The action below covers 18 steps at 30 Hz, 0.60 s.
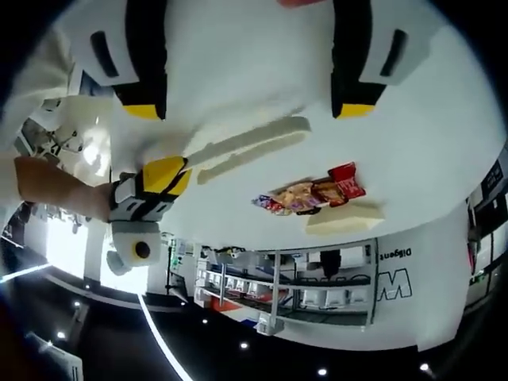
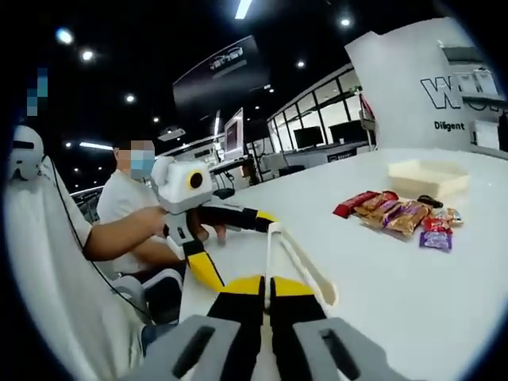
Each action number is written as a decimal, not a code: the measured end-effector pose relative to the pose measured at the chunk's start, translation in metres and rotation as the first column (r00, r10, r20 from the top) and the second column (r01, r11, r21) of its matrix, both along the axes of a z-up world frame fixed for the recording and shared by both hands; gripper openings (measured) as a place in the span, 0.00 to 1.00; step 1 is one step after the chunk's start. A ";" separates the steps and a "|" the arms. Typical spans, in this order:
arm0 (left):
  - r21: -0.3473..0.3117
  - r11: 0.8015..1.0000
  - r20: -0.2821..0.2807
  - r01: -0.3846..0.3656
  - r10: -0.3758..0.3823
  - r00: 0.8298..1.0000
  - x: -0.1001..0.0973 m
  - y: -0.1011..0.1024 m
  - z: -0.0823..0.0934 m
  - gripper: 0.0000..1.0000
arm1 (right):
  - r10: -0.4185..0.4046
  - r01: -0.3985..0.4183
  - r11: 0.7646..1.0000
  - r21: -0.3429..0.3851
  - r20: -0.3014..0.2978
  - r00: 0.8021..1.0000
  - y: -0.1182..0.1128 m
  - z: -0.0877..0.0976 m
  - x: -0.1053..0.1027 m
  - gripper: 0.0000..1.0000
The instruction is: Place the target food into the container with the food tongs after gripping and lifting it, then release it inside without dropping or visibly crushing the food.
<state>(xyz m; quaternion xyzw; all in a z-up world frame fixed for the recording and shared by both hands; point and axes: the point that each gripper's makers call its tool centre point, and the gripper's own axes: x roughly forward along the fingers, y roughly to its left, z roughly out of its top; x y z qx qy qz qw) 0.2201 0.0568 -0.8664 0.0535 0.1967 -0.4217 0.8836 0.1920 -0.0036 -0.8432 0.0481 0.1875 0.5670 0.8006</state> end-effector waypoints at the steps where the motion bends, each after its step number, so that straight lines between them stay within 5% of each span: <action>1: -0.010 1.000 -0.002 0.002 -0.002 1.000 0.000 -0.001 0.000 0.83 | -0.001 0.001 1.000 0.006 -0.002 1.000 0.000 0.001 0.000 0.00; 8: -0.092 0.996 -0.023 0.021 -0.024 0.999 0.001 -0.011 0.008 0.78 | 0.034 -0.034 0.999 0.037 0.000 0.999 0.004 0.007 -0.008 0.00; 9: -0.177 0.983 -0.027 0.045 -0.051 0.998 -0.002 -0.019 0.018 0.78 | 0.037 -0.037 0.998 0.041 0.006 0.999 0.004 0.008 -0.008 0.00; 12: -0.277 0.960 -0.027 0.047 -0.057 0.998 -0.003 -0.024 0.033 0.79 | 0.043 -0.043 0.997 0.066 0.001 0.999 0.005 0.011 -0.010 0.00; 18: -0.343 0.938 -0.017 0.050 -0.059 0.998 -0.002 -0.018 0.041 0.69 | 0.046 -0.045 0.991 0.125 -0.011 0.999 -0.001 0.021 -0.013 0.00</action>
